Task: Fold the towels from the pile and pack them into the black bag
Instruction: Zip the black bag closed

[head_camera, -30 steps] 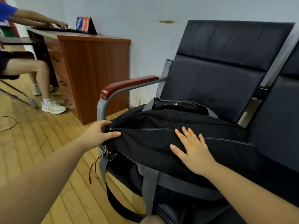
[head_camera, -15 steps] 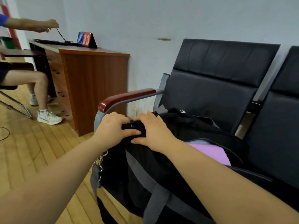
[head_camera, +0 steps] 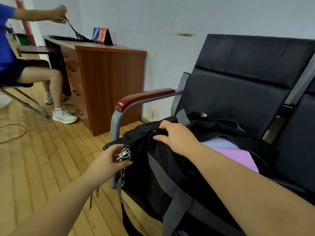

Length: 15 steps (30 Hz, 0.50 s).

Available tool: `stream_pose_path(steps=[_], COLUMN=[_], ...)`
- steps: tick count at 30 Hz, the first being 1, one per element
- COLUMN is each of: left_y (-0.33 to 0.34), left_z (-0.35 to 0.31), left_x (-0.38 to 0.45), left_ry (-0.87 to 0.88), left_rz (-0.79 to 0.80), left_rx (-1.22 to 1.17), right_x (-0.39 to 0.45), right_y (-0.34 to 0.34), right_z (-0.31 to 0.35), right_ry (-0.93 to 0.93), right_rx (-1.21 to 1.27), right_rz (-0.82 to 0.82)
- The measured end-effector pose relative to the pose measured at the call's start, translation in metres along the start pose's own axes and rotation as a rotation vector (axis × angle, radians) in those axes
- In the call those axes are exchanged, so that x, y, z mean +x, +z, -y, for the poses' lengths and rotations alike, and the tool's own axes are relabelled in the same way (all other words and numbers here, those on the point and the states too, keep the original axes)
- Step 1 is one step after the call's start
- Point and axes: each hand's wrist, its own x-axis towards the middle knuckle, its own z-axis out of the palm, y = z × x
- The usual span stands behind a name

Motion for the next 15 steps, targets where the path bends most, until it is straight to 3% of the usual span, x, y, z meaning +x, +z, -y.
stream_pose_path(steps=[9, 15], left_y=[-0.036, -0.050], left_z=[-0.004, -0.018], left_x=[-0.008, -0.016], left_ry=[0.007, -0.007], left_rz=[-0.009, 0.021], left_rx=[0.391, 0.134], right_x=[0.000, -0.004], right_y=[-0.001, -0.001], right_z=[0.001, 0.006], right_ry=[0.019, 0.047], right_rx=[0.029, 0.029], right_rz=[0.009, 0.020])
